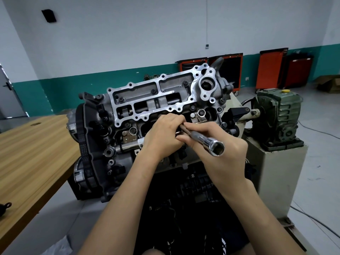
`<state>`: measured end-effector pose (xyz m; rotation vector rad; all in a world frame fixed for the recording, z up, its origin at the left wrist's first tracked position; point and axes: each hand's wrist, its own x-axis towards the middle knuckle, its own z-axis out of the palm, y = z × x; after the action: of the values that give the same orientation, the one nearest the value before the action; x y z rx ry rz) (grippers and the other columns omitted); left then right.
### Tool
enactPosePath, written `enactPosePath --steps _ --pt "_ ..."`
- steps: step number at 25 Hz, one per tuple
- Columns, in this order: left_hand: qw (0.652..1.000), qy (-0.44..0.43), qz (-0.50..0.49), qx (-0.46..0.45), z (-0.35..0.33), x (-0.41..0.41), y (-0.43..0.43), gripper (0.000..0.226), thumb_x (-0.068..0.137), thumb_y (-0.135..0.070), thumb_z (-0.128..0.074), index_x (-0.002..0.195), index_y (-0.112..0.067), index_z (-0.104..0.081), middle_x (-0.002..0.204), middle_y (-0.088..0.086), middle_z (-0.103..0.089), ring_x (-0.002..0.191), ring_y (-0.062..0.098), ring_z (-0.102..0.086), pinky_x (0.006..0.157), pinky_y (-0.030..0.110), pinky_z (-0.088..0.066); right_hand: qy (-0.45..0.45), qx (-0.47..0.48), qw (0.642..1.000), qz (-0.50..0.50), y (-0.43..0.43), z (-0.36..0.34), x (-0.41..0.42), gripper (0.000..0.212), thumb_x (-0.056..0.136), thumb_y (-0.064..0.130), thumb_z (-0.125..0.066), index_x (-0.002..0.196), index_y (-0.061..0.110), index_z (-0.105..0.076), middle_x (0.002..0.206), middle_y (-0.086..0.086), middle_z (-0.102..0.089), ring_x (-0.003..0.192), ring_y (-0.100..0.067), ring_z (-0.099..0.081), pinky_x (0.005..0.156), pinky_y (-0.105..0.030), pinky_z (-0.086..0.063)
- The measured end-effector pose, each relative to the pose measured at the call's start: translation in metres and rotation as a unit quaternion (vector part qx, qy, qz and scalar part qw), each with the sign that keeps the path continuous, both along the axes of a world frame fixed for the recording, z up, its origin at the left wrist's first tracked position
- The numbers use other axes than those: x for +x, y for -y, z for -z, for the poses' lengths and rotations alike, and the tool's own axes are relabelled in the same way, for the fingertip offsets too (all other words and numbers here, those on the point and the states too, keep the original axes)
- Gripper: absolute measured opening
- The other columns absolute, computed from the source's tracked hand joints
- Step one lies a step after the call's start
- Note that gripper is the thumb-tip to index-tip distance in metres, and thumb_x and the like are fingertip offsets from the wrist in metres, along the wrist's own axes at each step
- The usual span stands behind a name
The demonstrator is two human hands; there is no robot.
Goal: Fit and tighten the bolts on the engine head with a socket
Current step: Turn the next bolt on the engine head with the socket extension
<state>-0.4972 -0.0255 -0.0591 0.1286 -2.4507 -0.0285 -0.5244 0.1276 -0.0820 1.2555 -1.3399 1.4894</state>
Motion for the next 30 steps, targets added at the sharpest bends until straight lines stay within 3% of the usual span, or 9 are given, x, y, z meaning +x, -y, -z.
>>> enactPosePath --steps 5,10,14,16,19,24,26,28,30 --pt "0.999 -0.02 0.005 0.039 -0.0001 0.0016 -0.0002 0.011 0.08 -0.02 -0.052 0.09 -0.017 -0.056 0.089 -0.013 -0.051 0.084 0.001 -0.035 0.071 0.004 -0.028 -0.026 0.061 0.997 -0.03 0.0043 0.0072 0.0084 0.033 0.08 -0.015 -0.068 0.111 -0.006 -0.065 0.108 -0.009 -0.07 0.098 -0.014 -0.066 0.089 -0.024 -0.053" --pt "1.0 0.006 -0.006 -0.007 -0.0007 -0.0015 0.0 0.009 0.079 -0.017 -0.056 0.086 -0.012 -0.053 0.086 -0.003 -0.052 0.087 0.02 -0.046 0.069 0.022 -0.025 0.015 0.004 1.0 -0.008 -0.0008 -0.0025 0.0002 0.02 0.076 0.006 -0.081 0.093 0.002 -0.073 0.078 -0.007 -0.072 0.064 -0.024 -0.067 0.057 -0.034 -0.051" --pt "0.999 -0.016 0.004 0.029 0.001 0.0 -0.0007 0.016 0.081 -0.021 -0.05 0.092 -0.014 -0.059 0.095 -0.004 -0.057 0.09 0.007 -0.04 0.075 0.005 -0.028 -0.006 0.049 0.998 -0.042 0.0022 0.0056 0.008 0.024 0.087 -0.003 -0.066 0.111 -0.006 -0.066 0.11 -0.01 -0.069 0.102 -0.015 -0.065 0.092 -0.024 -0.052" --pt "0.999 -0.017 0.004 0.033 0.0002 0.0014 -0.0008 0.012 0.082 -0.017 -0.052 0.092 -0.014 -0.058 0.093 -0.004 -0.057 0.087 0.007 -0.038 0.073 0.008 -0.028 -0.016 0.053 0.998 -0.023 0.0015 0.0036 0.0045 0.025 0.082 -0.007 -0.07 0.107 -0.004 -0.068 0.102 -0.01 -0.072 0.093 -0.014 -0.067 0.085 -0.02 -0.053" --pt "1.0 0.008 -0.006 0.011 -0.0012 0.0007 -0.0009 0.011 0.08 -0.017 -0.057 0.09 -0.013 -0.055 0.091 -0.001 -0.056 0.09 0.018 -0.045 0.072 0.023 -0.03 0.009 0.004 1.0 0.0 0.0006 -0.0012 0.0014 0.021 0.078 0.011 -0.078 0.096 0.001 -0.072 0.079 -0.008 -0.073 0.065 -0.022 -0.067 0.06 -0.029 -0.052" --pt "0.999 -0.024 0.004 0.041 -0.0004 0.0015 -0.0006 0.012 0.082 -0.018 -0.051 0.092 -0.016 -0.058 0.092 -0.008 -0.054 0.087 0.006 -0.039 0.067 0.011 -0.028 -0.027 0.046 0.999 -0.011 0.0043 0.0045 0.0082 0.031 0.081 -0.015 -0.066 0.111 -0.007 -0.065 0.11 -0.01 -0.069 0.105 -0.011 -0.063 0.094 -0.015 -0.046" --pt "0.999 -0.014 0.006 0.033 -0.001 0.0009 0.0001 0.01 0.082 -0.019 -0.053 0.091 -0.015 -0.056 0.09 -0.007 -0.054 0.089 0.011 -0.042 0.068 0.013 -0.028 -0.028 0.032 0.999 0.006 0.002 0.0014 0.0032 0.03 0.077 -0.013 -0.073 0.104 -0.003 -0.07 0.098 -0.008 -0.073 0.089 -0.012 -0.067 0.083 -0.014 -0.051" --pt "1.0 0.005 0.005 0.008 -0.0007 0.0 0.0006 0.012 0.081 -0.019 -0.056 0.091 -0.014 -0.055 0.091 -0.004 -0.054 0.09 0.017 -0.046 0.073 0.02 -0.03 0.0 0.0 1.0 0.003 -0.0004 -0.0007 0.001 0.023 0.074 0.004 -0.081 0.096 0.001 -0.072 0.08 -0.008 -0.074 0.066 -0.021 -0.068 0.062 -0.026 -0.053" --pt "1.0 0.005 0.009 0.009 -0.0003 0.0001 0.0007 0.011 0.079 -0.021 -0.055 0.089 -0.014 -0.054 0.09 -0.004 -0.055 0.089 0.018 -0.046 0.074 0.024 -0.032 0.012 -0.009 1.0 -0.003 -0.0003 -0.0007 0.0032 0.023 0.076 0.014 -0.08 0.093 0.001 -0.072 0.077 -0.008 -0.072 0.062 -0.026 -0.066 0.056 -0.033 -0.051"
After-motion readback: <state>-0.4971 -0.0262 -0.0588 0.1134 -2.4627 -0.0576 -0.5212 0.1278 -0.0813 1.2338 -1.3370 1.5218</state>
